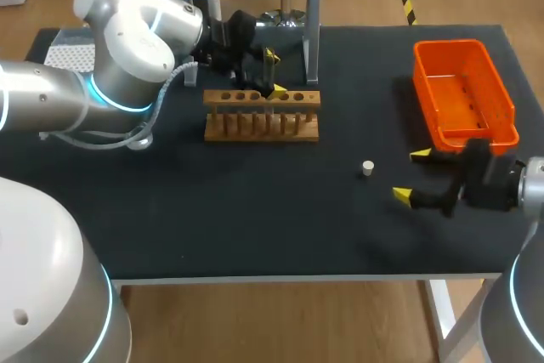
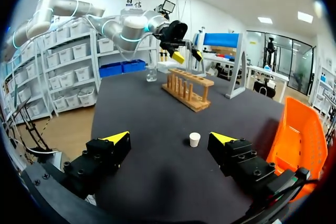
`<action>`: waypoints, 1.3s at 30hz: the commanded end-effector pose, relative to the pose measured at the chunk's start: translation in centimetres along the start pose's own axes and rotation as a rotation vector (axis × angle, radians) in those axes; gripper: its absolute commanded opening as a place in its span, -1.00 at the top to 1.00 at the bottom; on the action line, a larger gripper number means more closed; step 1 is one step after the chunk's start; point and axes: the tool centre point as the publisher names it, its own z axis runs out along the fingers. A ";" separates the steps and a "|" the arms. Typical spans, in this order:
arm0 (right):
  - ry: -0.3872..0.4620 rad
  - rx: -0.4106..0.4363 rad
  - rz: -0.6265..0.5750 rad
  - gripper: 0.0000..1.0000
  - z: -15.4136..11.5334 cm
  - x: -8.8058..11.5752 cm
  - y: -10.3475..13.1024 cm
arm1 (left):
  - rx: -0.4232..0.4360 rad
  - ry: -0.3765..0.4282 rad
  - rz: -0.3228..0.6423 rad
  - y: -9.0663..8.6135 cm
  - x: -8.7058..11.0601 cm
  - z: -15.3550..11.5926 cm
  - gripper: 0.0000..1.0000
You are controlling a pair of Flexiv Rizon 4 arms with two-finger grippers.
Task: Invert the test tube, pick up the pipette, mount the tip to pipette, aspirate from beaker and dispense into the tube, eject the tip, return the pipette, and cap with the stopper.
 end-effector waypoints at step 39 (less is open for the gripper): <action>-0.116 0.088 0.027 -0.49 7.0 -2.9 -2.6 | -0.001 0.002 -0.001 0.0 -0.1 0.1 -1.00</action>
